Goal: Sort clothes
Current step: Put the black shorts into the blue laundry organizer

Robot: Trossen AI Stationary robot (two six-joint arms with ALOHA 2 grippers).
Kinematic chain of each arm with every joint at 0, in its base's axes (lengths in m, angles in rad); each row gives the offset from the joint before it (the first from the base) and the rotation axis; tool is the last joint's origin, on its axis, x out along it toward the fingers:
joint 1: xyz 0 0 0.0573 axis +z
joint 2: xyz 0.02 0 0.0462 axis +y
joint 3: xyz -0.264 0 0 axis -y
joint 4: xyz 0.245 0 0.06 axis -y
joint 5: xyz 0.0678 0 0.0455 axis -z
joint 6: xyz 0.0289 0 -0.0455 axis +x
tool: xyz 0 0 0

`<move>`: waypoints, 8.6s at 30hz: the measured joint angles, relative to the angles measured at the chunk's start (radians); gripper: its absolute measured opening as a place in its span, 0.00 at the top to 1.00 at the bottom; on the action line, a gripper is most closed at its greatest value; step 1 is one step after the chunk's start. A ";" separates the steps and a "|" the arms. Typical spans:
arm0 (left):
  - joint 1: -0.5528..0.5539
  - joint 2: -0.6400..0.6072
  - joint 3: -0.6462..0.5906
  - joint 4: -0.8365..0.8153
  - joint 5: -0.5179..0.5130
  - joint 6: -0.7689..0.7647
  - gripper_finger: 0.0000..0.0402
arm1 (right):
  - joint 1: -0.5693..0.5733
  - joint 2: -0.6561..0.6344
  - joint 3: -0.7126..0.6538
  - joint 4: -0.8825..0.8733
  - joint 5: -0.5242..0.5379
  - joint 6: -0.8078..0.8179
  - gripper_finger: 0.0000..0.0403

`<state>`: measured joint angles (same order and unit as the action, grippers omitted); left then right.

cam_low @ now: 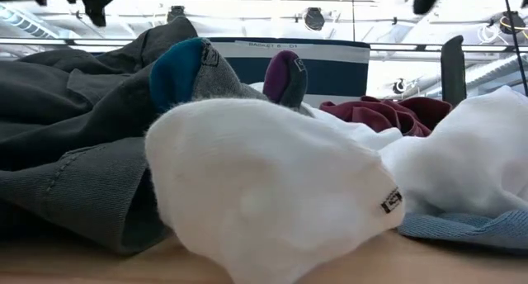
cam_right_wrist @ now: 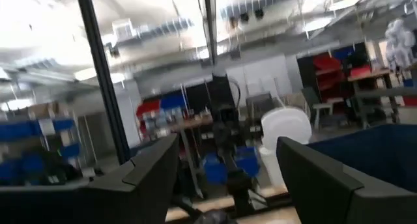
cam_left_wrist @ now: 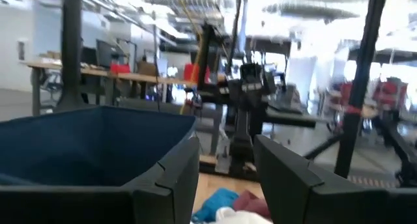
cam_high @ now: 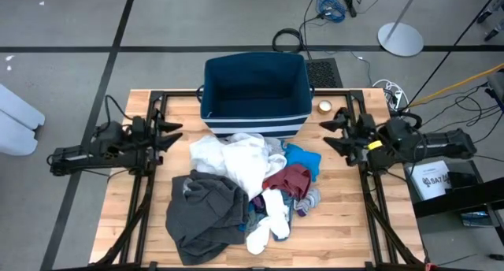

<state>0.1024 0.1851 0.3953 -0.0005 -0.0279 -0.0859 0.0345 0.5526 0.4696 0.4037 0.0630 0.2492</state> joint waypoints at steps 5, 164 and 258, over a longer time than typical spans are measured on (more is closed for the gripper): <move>0.000 0.146 0.107 -0.080 0.047 0.023 0.61 | 0.000 0.223 0.169 -0.077 -0.074 -0.010 0.39; -0.231 1.133 1.493 0.265 0.038 0.332 0.96 | 0.245 1.273 0.705 -0.009 -0.159 -0.206 0.39; -0.203 1.135 1.523 0.088 0.081 0.276 0.96 | 0.223 1.257 0.797 -0.090 0.252 -0.190 0.99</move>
<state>-0.1005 1.3197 1.9178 0.0878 0.0536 0.1902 0.2578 1.8096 1.2663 0.3136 0.3154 0.0596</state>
